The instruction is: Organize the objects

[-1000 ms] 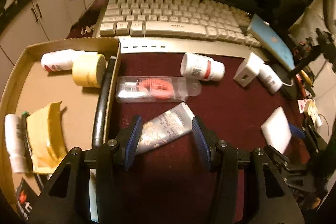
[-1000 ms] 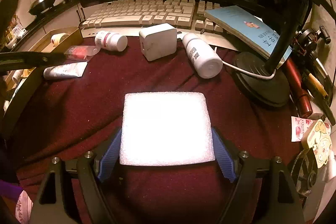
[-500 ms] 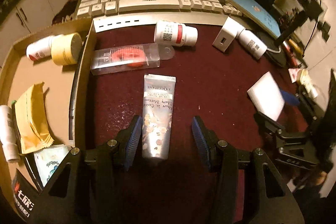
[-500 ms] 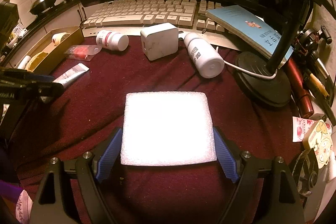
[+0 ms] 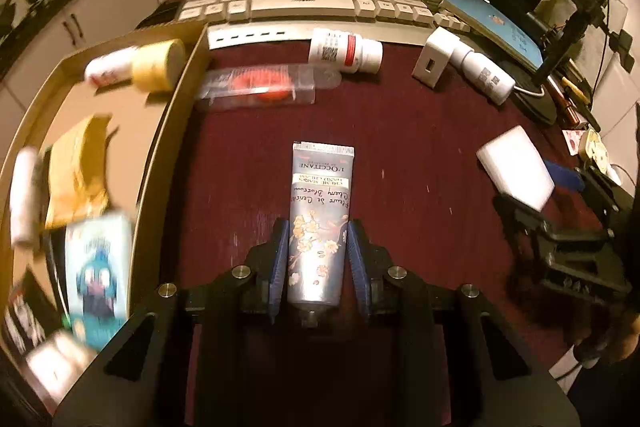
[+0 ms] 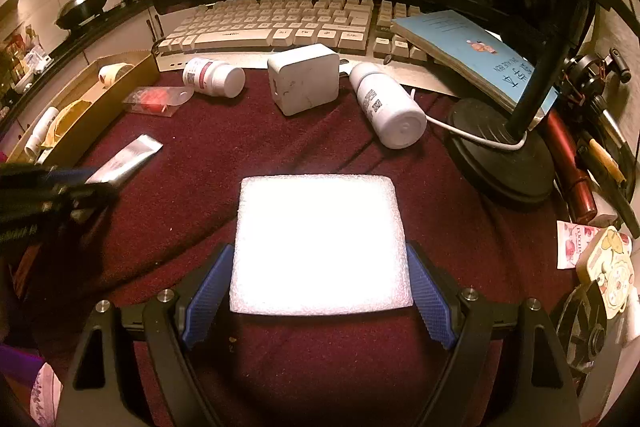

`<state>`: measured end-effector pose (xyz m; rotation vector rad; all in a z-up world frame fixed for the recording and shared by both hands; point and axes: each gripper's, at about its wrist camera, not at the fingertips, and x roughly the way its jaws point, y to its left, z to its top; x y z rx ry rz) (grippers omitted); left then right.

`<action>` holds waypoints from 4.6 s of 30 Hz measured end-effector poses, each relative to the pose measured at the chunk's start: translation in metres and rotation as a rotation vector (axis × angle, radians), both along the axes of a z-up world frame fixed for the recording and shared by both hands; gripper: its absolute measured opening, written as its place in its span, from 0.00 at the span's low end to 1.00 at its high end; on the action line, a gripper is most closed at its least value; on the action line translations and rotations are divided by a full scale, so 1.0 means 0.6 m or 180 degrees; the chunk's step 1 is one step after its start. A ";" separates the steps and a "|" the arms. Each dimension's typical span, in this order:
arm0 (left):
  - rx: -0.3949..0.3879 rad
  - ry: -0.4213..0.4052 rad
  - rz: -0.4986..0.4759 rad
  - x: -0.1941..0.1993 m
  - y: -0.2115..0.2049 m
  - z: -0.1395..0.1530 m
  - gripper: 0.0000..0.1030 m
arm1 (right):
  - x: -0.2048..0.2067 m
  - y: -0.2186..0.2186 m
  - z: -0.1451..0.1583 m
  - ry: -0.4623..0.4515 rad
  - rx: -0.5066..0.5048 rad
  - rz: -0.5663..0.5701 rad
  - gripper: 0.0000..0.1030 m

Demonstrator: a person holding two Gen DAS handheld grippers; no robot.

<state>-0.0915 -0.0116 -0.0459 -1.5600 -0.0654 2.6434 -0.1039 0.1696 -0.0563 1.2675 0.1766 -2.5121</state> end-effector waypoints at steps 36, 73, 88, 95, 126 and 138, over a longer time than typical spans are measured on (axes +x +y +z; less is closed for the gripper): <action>0.0662 0.0452 0.0456 0.159 -0.069 0.067 0.28 | 0.086 -0.108 0.071 0.0069 -0.0591 0.0523 0.76; 0.0641 0.0509 0.0982 -0.028 -0.324 0.113 0.28 | -0.027 -0.429 0.089 0.0125 0.0073 0.0953 0.76; 0.0546 0.0063 0.1233 -0.116 -0.369 0.065 0.28 | -0.026 -0.483 0.062 0.0297 0.0462 0.0988 0.76; 0.0436 -0.0115 0.1231 -0.152 -0.363 0.043 0.28 | -0.029 -0.487 0.058 0.0252 0.0513 0.1032 0.77; 0.0992 0.1040 0.0995 0.092 -0.214 0.135 0.56 | 0.042 -0.259 0.078 0.0021 -0.0979 0.1031 0.78; 0.1114 0.0856 0.0555 0.117 -0.044 0.105 0.56 | 0.042 -0.100 0.020 -0.0183 -0.0837 0.0516 0.78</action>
